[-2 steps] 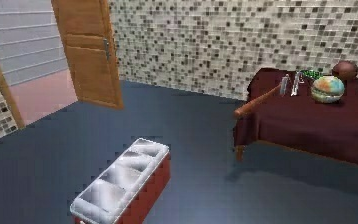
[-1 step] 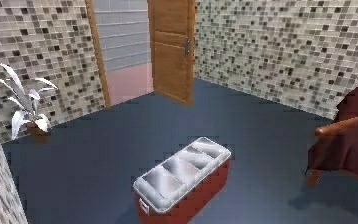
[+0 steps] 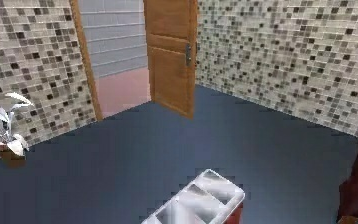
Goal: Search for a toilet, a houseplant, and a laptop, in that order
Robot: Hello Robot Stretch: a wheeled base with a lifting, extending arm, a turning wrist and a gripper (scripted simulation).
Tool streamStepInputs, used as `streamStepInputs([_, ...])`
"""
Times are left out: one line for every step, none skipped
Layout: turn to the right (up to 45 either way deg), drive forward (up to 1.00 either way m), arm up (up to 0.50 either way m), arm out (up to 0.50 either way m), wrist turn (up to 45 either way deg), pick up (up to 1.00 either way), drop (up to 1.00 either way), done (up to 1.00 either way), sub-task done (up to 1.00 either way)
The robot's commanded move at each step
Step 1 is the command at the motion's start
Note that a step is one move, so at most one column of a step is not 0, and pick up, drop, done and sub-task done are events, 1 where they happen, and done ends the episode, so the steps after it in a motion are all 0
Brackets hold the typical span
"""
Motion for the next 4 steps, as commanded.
streamStepInputs([-45.0, 0.0, 0.0, 0.0, 0.0, 0.0, 0.0, 0.0, 0.0])
streamStepInputs([0.0, 1.0, 0.0, 0.0, 0.0, 0.0, 0.0, 0.0, 0.0])
streamStepInputs([-36.0, 0.0, 0.0, 0.0, 0.0, 0.0, 0.0, 0.0, 0.0])
streamStepInputs([0.0, 0.05, 0.0, 0.0, 0.0, 0.0, 0.0, 0.0, 0.0])
